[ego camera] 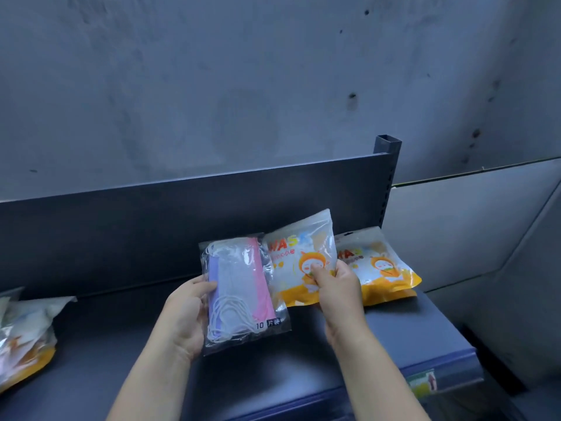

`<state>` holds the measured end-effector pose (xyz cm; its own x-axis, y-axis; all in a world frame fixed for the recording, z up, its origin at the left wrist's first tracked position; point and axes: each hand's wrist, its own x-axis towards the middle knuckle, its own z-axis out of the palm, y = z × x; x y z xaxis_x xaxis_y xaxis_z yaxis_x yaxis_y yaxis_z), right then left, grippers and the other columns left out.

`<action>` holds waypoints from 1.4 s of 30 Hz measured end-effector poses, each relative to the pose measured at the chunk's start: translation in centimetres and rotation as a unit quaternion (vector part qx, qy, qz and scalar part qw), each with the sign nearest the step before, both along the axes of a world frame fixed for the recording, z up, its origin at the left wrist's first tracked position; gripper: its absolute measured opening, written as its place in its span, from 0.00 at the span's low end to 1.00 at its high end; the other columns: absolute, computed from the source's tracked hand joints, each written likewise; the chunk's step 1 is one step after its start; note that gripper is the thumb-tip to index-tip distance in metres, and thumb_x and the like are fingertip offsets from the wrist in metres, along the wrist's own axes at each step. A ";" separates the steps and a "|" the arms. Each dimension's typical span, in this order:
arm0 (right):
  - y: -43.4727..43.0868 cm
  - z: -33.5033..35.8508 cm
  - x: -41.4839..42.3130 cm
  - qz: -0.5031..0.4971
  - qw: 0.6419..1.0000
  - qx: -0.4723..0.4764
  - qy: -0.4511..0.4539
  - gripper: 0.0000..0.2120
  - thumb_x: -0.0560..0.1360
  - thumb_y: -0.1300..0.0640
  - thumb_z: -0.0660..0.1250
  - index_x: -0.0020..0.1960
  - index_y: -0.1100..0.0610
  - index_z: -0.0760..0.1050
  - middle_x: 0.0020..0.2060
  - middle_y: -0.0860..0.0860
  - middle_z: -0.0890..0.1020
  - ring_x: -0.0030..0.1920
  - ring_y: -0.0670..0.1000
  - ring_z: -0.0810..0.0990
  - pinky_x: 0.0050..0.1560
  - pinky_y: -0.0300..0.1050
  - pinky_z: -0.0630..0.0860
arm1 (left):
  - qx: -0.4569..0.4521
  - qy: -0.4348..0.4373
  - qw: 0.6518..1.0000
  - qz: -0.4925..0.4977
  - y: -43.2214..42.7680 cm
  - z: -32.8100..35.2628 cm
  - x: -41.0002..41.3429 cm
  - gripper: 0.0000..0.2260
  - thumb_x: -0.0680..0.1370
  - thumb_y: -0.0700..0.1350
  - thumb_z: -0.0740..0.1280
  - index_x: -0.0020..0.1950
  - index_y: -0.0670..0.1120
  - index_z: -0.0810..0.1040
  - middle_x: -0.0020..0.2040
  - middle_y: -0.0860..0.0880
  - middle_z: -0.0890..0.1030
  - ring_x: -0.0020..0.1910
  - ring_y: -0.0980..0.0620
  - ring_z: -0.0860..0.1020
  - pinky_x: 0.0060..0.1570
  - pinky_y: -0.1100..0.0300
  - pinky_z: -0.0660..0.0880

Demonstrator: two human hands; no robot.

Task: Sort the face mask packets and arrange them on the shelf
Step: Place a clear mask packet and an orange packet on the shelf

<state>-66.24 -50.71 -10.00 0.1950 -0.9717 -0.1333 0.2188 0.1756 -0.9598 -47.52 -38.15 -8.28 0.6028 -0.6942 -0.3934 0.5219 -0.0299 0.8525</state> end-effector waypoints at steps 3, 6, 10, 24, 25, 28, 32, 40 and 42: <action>-2.3 0.0 -3.0 -0.003 1.000 -0.018 0.025 0.07 0.80 0.63 0.68 0.54 0.55 0.81 0.47 0.53 0.89 0.48 0.55 0.89 0.49 0.55 0.86 | -0.005 0.012 1.000 0.003 -2.1 0.1 -2.9 0.14 0.82 0.35 0.59 0.62 0.37 0.81 0.56 0.31 0.84 0.47 0.35 0.84 0.48 0.37 0.83; -4.9 0.1 -6.2 -0.024 0.997 -0.039 0.060 0.06 0.78 0.62 0.69 0.52 0.53 0.81 0.47 0.53 0.88 0.47 0.54 0.88 0.48 0.56 0.86 | -0.003 0.027 1.000 -0.004 -4.5 0.1 -6.5 0.14 0.83 0.36 0.58 0.61 0.37 0.81 0.52 0.33 0.85 0.45 0.36 0.84 0.40 0.40 0.85; -7.3 -0.1 -9.7 -0.056 0.990 -0.050 0.122 0.05 0.73 0.58 0.72 0.49 0.51 0.80 0.43 0.49 0.88 0.44 0.53 0.87 0.47 0.55 0.85 | 0.017 0.050 0.999 0.003 -7.2 -0.2 -9.9 0.15 0.82 0.37 0.59 0.64 0.35 0.80 0.56 0.33 0.84 0.50 0.34 0.83 0.35 0.41 0.85; -11.9 -0.6 -13.4 -0.080 0.952 -0.124 0.269 0.11 0.76 0.56 0.68 0.57 0.48 0.75 0.47 0.48 0.83 0.46 0.52 0.80 0.40 0.46 0.76 | 0.106 0.047 0.990 0.081 -9.8 -3.0 -12.8 0.17 0.78 0.38 0.61 0.63 0.31 0.78 0.57 0.31 0.83 0.50 0.32 0.82 0.39 0.37 0.83; -12.0 -0.7 -13.1 -0.086 0.947 -0.131 0.280 0.12 0.76 0.56 0.68 0.59 0.48 0.75 0.48 0.50 0.82 0.47 0.53 0.79 0.44 0.48 0.77 | 0.111 0.048 0.989 0.084 -9.7 -3.1 -12.7 0.18 0.78 0.38 0.61 0.64 0.31 0.78 0.55 0.32 0.83 0.49 0.32 0.83 0.39 0.37 0.83; -12.5 -1.4 -12.4 -0.111 0.934 -0.126 0.315 0.16 0.77 0.56 0.67 0.64 0.48 0.74 0.51 0.56 0.80 0.47 0.54 0.74 0.48 0.49 0.73 | 0.122 0.046 0.988 0.080 -9.8 -2.8 -12.7 0.17 0.77 0.38 0.61 0.63 0.30 0.78 0.55 0.31 0.83 0.47 0.33 0.83 0.36 0.38 0.83; -12.8 -2.1 -12.1 -0.152 0.939 -0.083 0.298 0.14 0.77 0.58 0.65 0.62 0.50 0.75 0.48 0.55 0.81 0.51 0.58 0.77 0.44 0.50 0.73 | 0.121 0.058 0.990 0.053 -10.2 -2.2 -13.3 0.14 0.80 0.37 0.60 0.59 0.31 0.78 0.54 0.31 0.83 0.45 0.34 0.83 0.28 0.41 0.82; -13.1 -2.2 -11.9 -0.193 0.926 -0.043 0.323 0.10 0.78 0.56 0.64 0.58 0.51 0.76 0.44 0.51 0.82 0.55 0.57 0.74 0.54 0.56 0.76 | 0.118 0.075 0.990 0.028 -10.5 -2.2 -14.3 0.15 0.82 0.40 0.58 0.59 0.32 0.80 0.49 0.34 0.83 0.39 0.37 0.83 0.24 0.47 0.81; -13.3 -2.2 -11.8 -0.186 0.922 -0.060 0.335 0.10 0.78 0.55 0.64 0.58 0.51 0.76 0.45 0.52 0.83 0.56 0.57 0.74 0.55 0.56 0.76 | 0.114 0.076 0.990 0.027 -10.4 -2.0 -14.4 0.15 0.82 0.39 0.58 0.59 0.33 0.80 0.48 0.35 0.83 0.37 0.37 0.83 0.23 0.47 0.81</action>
